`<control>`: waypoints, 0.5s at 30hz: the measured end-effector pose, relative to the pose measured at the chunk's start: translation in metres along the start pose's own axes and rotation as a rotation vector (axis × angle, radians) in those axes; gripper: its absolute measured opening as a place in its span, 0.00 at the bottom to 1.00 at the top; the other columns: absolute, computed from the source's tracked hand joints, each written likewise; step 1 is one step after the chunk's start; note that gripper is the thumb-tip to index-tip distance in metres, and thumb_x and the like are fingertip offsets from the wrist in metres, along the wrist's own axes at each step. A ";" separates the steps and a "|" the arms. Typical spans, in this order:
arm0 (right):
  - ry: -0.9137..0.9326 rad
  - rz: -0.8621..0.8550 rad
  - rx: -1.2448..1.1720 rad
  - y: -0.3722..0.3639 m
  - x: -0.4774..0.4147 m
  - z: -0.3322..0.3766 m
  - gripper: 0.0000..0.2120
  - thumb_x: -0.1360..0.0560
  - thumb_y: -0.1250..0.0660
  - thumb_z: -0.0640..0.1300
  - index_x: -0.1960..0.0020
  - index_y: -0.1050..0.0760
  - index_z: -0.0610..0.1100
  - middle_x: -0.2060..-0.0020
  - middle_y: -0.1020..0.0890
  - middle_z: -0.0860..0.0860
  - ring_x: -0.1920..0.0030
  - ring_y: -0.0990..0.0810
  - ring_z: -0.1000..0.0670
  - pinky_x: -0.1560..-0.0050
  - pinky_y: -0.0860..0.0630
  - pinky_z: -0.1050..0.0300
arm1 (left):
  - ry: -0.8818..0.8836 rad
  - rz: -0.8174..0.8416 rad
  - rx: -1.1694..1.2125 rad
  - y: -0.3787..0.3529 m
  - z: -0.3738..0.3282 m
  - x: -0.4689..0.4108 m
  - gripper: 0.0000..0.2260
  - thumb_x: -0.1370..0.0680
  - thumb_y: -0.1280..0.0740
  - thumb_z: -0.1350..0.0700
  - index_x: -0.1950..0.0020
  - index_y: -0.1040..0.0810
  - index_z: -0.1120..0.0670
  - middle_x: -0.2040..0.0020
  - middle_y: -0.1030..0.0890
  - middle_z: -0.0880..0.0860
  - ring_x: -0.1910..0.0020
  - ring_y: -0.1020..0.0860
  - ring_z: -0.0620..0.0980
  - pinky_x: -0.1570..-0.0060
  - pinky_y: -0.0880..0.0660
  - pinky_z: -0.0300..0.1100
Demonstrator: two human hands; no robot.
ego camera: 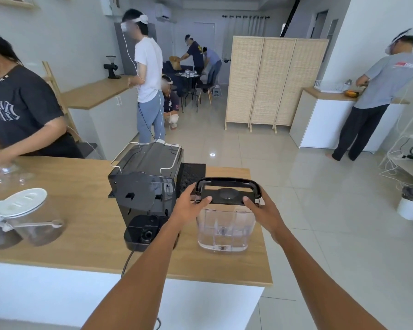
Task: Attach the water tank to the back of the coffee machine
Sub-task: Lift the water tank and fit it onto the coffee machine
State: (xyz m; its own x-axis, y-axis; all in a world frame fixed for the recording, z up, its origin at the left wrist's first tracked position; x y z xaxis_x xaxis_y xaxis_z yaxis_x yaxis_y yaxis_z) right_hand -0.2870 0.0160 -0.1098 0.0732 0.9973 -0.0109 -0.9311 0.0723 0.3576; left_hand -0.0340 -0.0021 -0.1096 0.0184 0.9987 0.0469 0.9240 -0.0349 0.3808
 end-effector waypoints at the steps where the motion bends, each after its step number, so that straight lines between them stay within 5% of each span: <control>1: 0.017 -0.006 -0.007 0.000 0.001 -0.001 0.25 0.25 0.29 0.61 0.31 0.31 0.68 0.40 0.18 0.59 0.43 0.17 0.50 0.42 0.23 0.54 | -0.002 -0.023 0.016 -0.001 0.000 0.002 0.35 0.26 0.25 0.45 0.23 0.34 0.50 0.32 0.22 0.52 0.35 0.23 0.49 0.39 0.25 0.44; 7: 0.029 -0.085 -0.075 0.000 0.009 -0.002 0.27 0.25 0.25 0.50 0.32 0.30 0.67 0.48 0.24 0.74 0.44 0.26 0.66 0.37 0.31 0.54 | 0.023 -0.190 0.026 -0.003 0.000 0.011 0.40 0.32 0.20 0.48 0.24 0.32 0.56 0.34 0.20 0.61 0.36 0.21 0.53 0.46 0.29 0.38; 11: 0.027 -0.110 -0.106 0.000 0.011 -0.003 0.30 0.29 0.22 0.53 0.30 0.28 0.67 0.39 0.18 0.59 0.37 0.22 0.52 0.33 0.26 0.47 | 0.012 -0.234 0.037 -0.002 0.001 0.013 0.41 0.35 0.18 0.48 0.26 0.29 0.58 0.36 0.19 0.63 0.38 0.19 0.55 0.47 0.27 0.38; 15: 0.033 -0.149 -0.116 0.000 0.017 0.002 0.31 0.29 0.21 0.51 0.30 0.27 0.65 0.41 0.17 0.60 0.39 0.20 0.49 0.35 0.24 0.47 | 0.010 -0.213 0.029 -0.001 -0.001 0.016 0.41 0.34 0.19 0.47 0.26 0.30 0.57 0.36 0.19 0.62 0.41 0.18 0.53 0.45 0.26 0.41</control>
State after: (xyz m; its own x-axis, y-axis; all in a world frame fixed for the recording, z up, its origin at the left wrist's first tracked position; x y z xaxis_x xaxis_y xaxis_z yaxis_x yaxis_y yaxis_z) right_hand -0.2848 0.0330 -0.1077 0.2035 0.9752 -0.0873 -0.9458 0.2189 0.2398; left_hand -0.0349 0.0136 -0.1088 -0.1819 0.9831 -0.0229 0.9171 0.1780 0.3567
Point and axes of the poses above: each hand's wrist, its own x-axis away from the middle knuckle, its own y-axis out of the back of the hand, z = x × y, the point moved 3 cm from there along -x, towards the middle knuckle
